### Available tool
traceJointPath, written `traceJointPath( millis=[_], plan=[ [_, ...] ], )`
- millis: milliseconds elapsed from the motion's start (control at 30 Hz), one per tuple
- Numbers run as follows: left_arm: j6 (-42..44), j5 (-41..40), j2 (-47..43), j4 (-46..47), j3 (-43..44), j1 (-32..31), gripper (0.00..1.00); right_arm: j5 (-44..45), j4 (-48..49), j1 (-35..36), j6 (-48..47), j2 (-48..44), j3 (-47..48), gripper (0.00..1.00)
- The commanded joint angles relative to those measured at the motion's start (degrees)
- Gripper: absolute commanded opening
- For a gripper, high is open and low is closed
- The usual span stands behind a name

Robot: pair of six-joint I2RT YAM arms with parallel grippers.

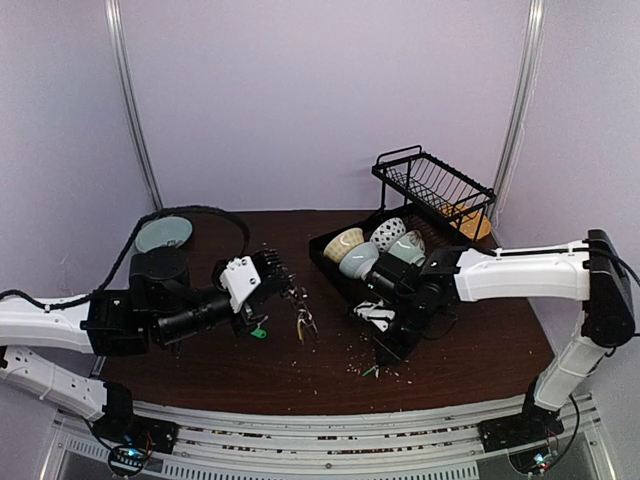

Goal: Put the keys on the keyring

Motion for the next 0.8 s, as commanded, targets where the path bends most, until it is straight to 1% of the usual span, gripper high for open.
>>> traceJointPath(
  millis=[0,67,200,400,433,467,533,633,700,767],
  plan=[
    [-0.06,-0.77,-2.04,2.75,0.41,-0.26,0.0,14.47,-10.47,2.01,-3.24,6.91,4.48,0.0],
    [-0.09,-1.09,-2.57,2.68,0.16,-0.26,0.0,9.17,-10.45,4.7,-6.63,7.06,5.13,0.0],
    [-0.06,-1.75,-2.97,3.22,-0.43,-0.25,0.0,-8.77,-5.48,6.39,-10.3,5.03,3.69,0.0],
    [0.02,-1.86,-2.92,3.17,-0.73,-0.25,0.0,-24.12,-1.87,6.54,-14.58,2.81,1.67,0.0],
    [0.02,-1.86,-2.94,3.16,-0.86,-0.26,0.0,-24.34,-1.76,6.51,-15.5,2.87,1.41,0.0],
    [0.09,-2.01,-3.09,3.28,-0.98,-0.26,0.0,-22.71,-1.58,6.31,-15.84,3.21,0.93,0.0],
    [0.12,-2.33,-3.13,3.42,-1.18,-0.26,0.0,-16.71,-1.88,5.13,-15.15,5.93,0.4,0.0],
    [0.1,-2.48,-3.1,3.19,-1.05,-0.19,0.0,-8.25,-11.06,3.26,-17.43,14.07,6.3,0.0],
    [0.2,-2.69,-3.06,2.81,-0.88,-0.24,0.0,-5.56,-12.25,2.57,-17.82,16.5,9.16,0.0],
    [0.28,-3.08,-2.97,2.41,-0.68,-0.26,0.0,-4.64,-12.08,0.95,-17.11,17.89,12.11,0.0]
  ],
)
